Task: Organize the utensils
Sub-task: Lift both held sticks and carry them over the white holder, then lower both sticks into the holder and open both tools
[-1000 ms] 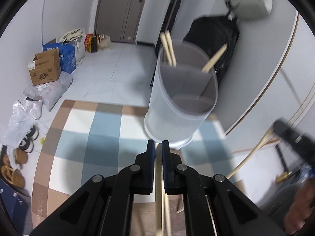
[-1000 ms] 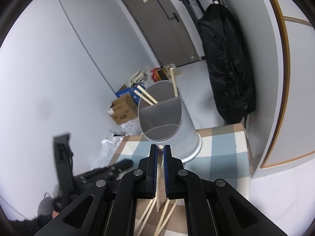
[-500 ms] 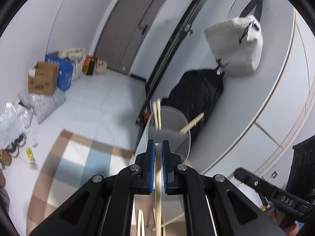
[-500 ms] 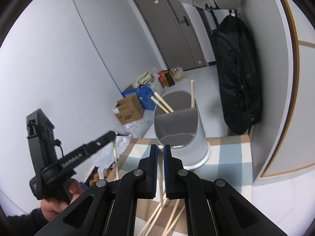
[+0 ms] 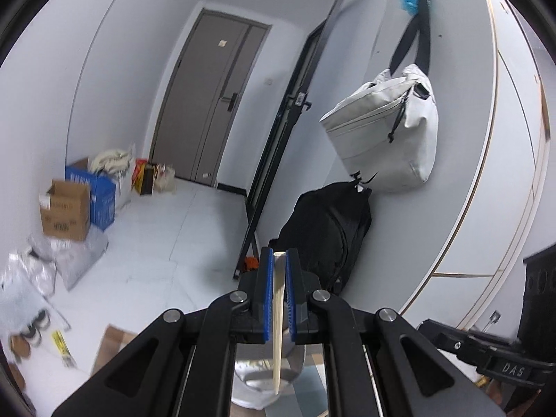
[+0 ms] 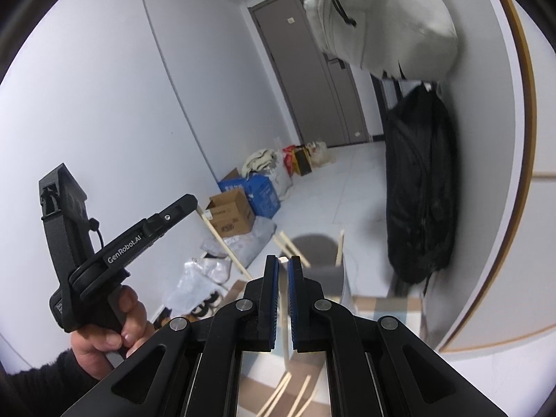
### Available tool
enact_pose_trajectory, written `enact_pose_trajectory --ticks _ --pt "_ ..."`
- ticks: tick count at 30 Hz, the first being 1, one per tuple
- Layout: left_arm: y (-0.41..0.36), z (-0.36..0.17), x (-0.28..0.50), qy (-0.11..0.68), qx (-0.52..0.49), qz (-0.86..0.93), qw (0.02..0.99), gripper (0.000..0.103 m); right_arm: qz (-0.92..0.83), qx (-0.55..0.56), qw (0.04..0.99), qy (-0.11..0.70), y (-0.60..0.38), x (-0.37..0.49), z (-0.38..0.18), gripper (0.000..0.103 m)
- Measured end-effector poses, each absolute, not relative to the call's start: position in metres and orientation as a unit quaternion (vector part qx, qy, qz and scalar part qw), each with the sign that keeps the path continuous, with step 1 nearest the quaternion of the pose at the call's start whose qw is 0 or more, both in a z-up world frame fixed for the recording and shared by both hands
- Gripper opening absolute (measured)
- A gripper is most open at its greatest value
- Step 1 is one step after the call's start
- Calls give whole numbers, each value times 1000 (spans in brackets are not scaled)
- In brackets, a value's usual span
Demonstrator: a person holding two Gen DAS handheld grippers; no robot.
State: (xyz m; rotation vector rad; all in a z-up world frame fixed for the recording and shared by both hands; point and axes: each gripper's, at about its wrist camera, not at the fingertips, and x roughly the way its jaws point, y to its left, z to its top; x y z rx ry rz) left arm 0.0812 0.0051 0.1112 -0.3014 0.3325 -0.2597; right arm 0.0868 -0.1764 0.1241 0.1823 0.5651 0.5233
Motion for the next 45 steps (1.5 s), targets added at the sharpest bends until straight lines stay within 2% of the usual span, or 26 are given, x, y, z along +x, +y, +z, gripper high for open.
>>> enact_pose_trajectory --ticks 16,32,45 --pt "-1 146 130 163 -97 -138 972 3 253 17 939 233 -144 174 210 5" --pt "-3 103 178 201 -102 -149 963 3 250 40 926 280 -145 231 153 5" --pt "-5 86 186 234 -98 -192 948 3 271 27 913 305 -134 242 125 5"
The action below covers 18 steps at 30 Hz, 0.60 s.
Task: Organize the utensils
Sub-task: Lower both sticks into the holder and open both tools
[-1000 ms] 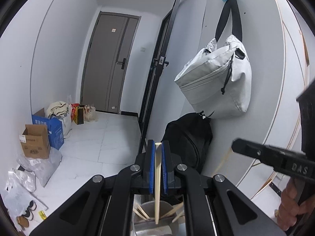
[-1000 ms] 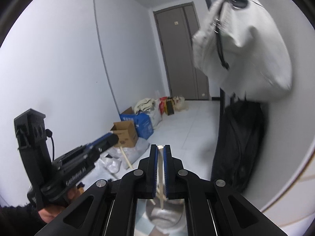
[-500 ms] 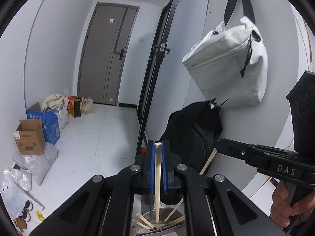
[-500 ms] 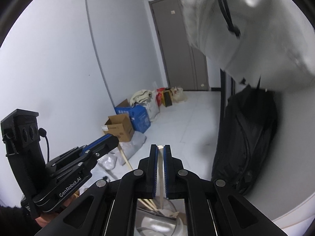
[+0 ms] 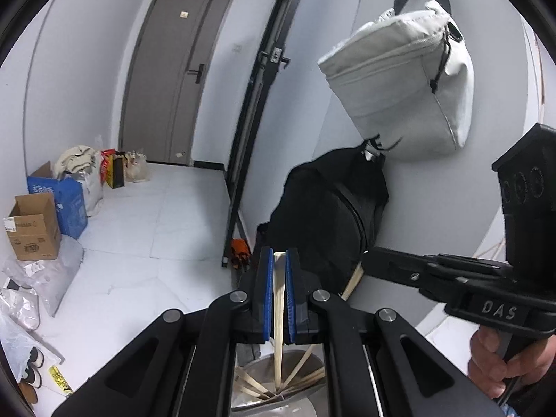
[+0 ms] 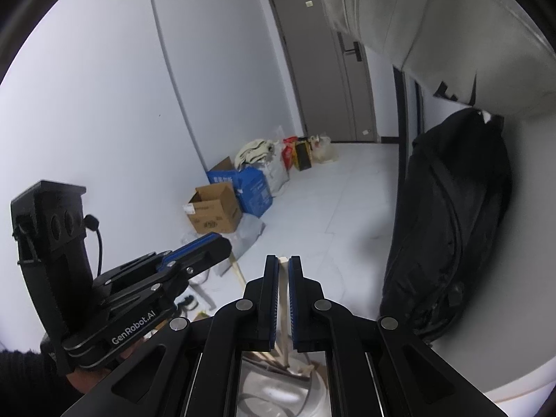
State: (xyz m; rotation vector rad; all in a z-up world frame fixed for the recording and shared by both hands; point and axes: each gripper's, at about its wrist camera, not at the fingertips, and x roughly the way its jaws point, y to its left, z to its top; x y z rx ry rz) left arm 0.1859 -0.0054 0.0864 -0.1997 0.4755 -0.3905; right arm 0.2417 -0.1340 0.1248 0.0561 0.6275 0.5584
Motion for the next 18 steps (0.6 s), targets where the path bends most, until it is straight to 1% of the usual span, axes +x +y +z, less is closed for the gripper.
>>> enact_pose_trajectory --ticks 6,7,8,11,12,14,15,18 --pt "-7 81 186 262 -103 -230 932 3 281 43 903 321 -134 242 106 5" --pt "-6 81 187 268 -108 -237 928 3 282 49 901 325 -135 242 104 5" --pt "-5 80 187 270 -108 -239 926 3 282 54 901 325 -137 242 103 8" --pt "-6 81 188 286 -104 -249 919 4 286 79 899 321 -146 240 103 9" --pt "-7 81 189 292 -104 -250 917 7 288 90 898 320 -150 238 103 9" --pt "-7 81 189 298 -104 -254 915 25 294 112 894 318 -158 236 103 16" --pt "-8 81 188 299 -103 -255 914 28 297 120 893 318 -160 235 103 16" --pt "-9 79 187 307 -101 -260 910 29 301 134 889 318 -165 230 101 16"
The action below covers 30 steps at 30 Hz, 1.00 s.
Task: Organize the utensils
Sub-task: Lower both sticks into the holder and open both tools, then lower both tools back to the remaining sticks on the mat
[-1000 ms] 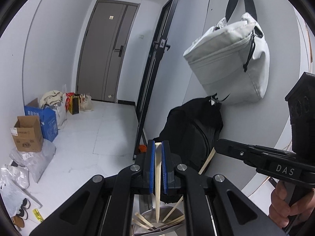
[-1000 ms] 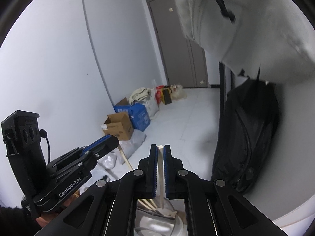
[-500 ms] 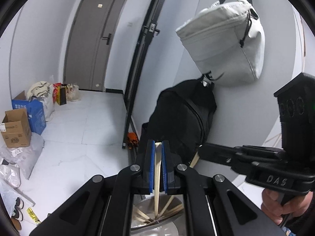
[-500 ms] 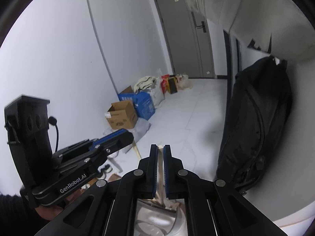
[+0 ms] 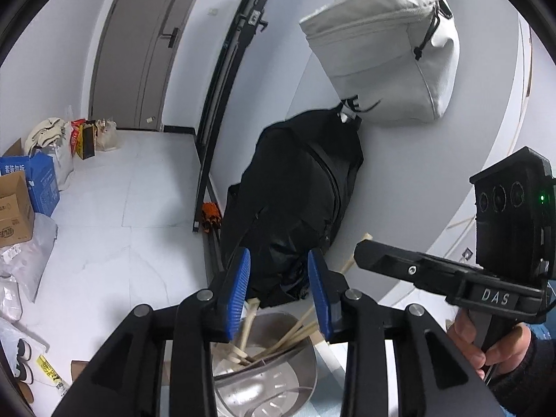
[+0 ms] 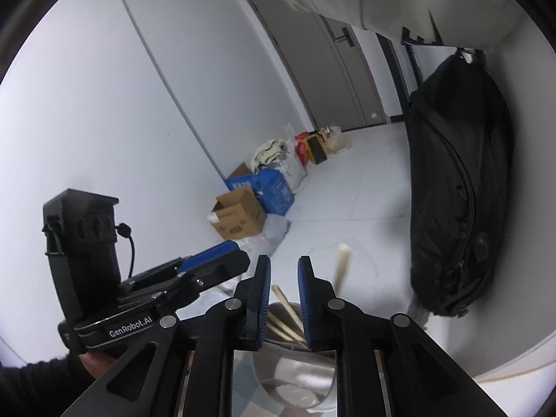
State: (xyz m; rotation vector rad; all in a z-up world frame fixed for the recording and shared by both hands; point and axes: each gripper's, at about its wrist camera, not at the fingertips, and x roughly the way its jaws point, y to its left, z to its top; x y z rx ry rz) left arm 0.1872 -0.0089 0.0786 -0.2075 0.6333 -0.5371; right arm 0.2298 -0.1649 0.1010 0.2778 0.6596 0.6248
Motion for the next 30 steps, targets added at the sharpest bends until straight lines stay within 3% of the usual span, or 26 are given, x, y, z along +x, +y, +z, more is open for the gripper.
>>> enact_pose_trajectory --ticks 7,10,12,14,17,30 --pt "-3 79 176 311 -103 -248 912 29 305 168 884 312 -181 214 100 18" --pt "-1 81 167 310 -100 -238 915 34 305 183 884 304 -190 203 99 31" --pt "1 82 159 307 -99 -231 918 40 303 192 885 297 -195 193 98 34" --pt "3 81 148 302 -98 -219 923 50 299 196 887 293 -200 182 94 46" --pt "4 78 134 299 -96 -197 929 57 289 193 890 294 -203 163 84 57" --pt "4 36 82 338 -99 -134 926 67 257 188 888 333 -203 99 33 73"
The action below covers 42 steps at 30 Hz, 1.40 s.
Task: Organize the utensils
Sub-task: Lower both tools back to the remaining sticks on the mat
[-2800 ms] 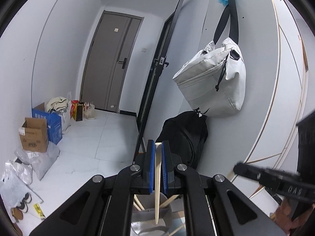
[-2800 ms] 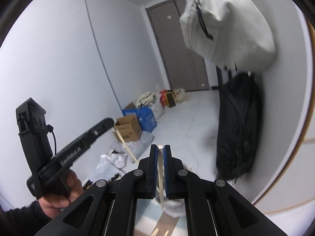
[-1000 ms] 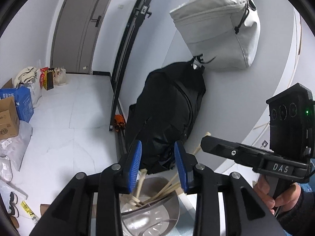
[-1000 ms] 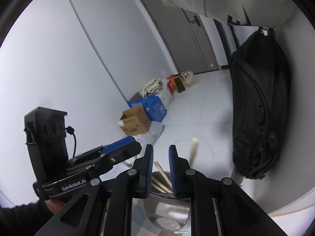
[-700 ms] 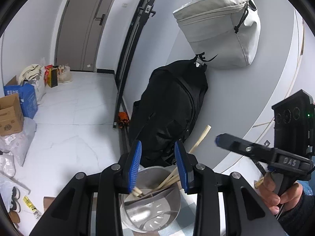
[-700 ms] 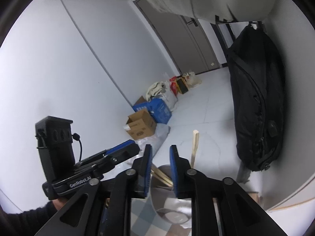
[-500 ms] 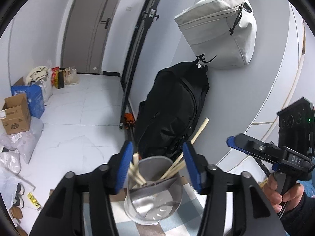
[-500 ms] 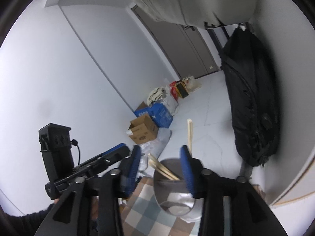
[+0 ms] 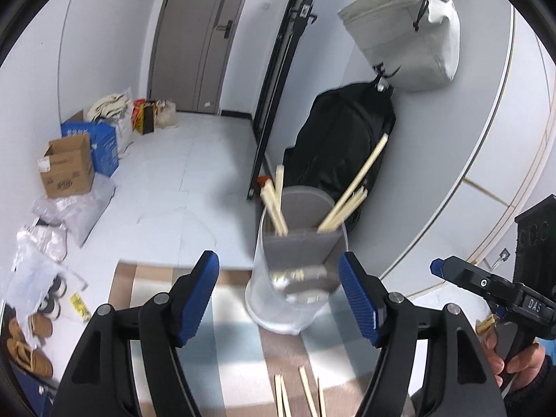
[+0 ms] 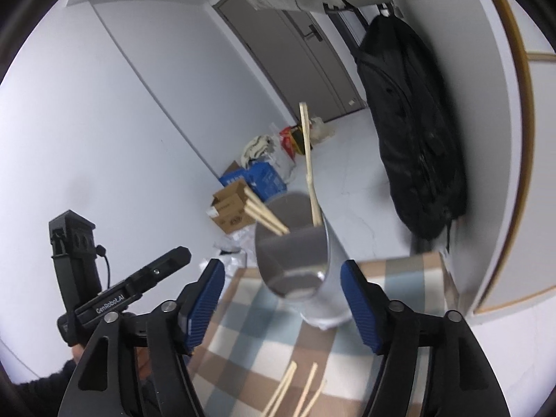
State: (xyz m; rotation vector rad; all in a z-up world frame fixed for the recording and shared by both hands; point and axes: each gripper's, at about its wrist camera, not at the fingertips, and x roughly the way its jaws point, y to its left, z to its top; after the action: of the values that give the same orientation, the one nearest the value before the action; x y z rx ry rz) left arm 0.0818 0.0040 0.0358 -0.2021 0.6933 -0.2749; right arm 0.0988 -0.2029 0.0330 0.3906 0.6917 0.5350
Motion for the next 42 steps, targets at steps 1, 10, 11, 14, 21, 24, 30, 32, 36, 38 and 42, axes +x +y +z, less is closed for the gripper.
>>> enact_pose_trajectory --ticks 1,10,11,14,21,24,30,32,36,38,42 --pt "3 32 78 342 -99 -132 925 67 255 183 888 337 -201 94 27 76" --pt "-1 -10 55 403 -87 -109 904 69 240 157 879 380 -187 70 -15 86" --pt "-1 -14 54 412 -86 -107 901 69 238 153 879 384 -185 68 -19 87" --pt "-4 -30 48 439 -82 -108 888 69 233 145 878 393 -184 64 -26 88" --pt "-12 -77 38 507 -64 -103 853 69 226 155 874 401 -185 56 -34 96" --pt "-21 -91 35 528 -26 -81 845 69 230 148 875 400 -180 51 -33 97" --pt "-31 -94 30 534 14 -71 843 69 231 141 879 393 -176 45 -29 98" --pt "-29 -93 29 534 16 -69 843 69 229 145 879 393 -177 45 -29 98" --pt "-28 -97 28 537 12 -59 841 69 226 154 876 396 -181 47 -29 98" --pt "-31 -96 28 536 21 -52 842 69 227 157 876 397 -181 46 -29 98" --pt "-33 -100 40 539 35 -44 841 69 231 156 876 394 -181 46 -28 98"
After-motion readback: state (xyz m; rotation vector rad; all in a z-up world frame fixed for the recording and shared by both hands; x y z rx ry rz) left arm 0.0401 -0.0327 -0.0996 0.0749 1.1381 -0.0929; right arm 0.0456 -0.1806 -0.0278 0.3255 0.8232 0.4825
